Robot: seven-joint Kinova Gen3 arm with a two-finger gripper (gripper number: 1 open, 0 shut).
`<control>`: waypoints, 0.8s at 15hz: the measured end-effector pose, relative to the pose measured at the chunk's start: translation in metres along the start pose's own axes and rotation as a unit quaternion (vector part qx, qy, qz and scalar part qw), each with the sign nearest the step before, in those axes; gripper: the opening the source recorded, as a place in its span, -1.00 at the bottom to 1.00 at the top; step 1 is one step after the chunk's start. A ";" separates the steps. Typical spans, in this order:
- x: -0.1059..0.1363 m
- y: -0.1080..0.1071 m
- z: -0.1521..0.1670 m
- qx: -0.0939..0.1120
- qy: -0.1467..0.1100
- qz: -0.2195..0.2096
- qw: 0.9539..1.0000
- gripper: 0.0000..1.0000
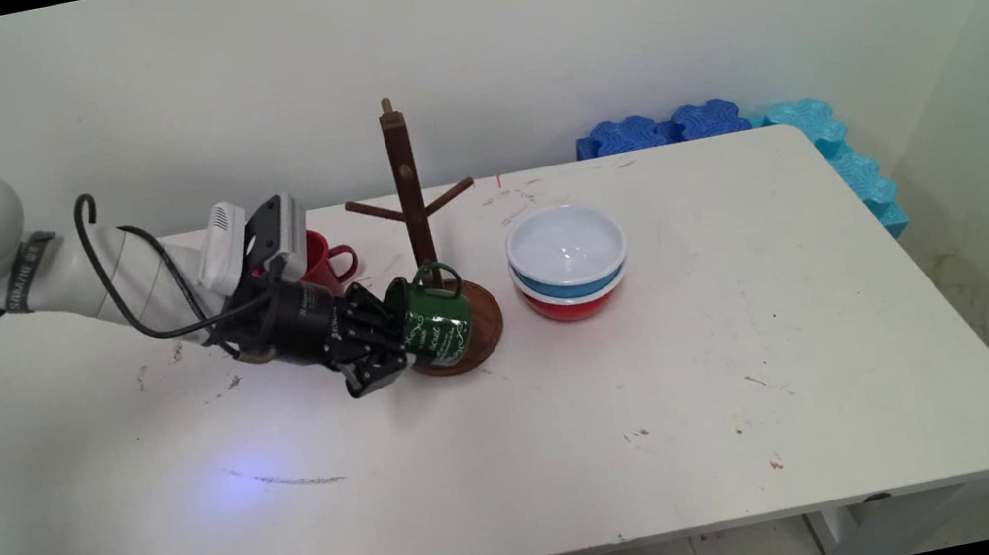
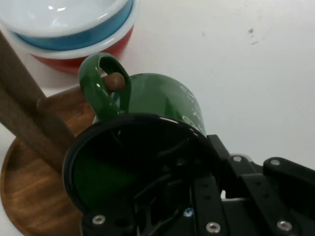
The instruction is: Place the picked object on the table
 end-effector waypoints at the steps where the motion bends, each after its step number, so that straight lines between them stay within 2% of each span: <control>1: 0.001 0.000 0.000 -0.001 -0.001 0.006 1.000 -1.00; 12: 0.007 0.008 -0.003 -0.018 -0.009 0.055 0.998 -1.00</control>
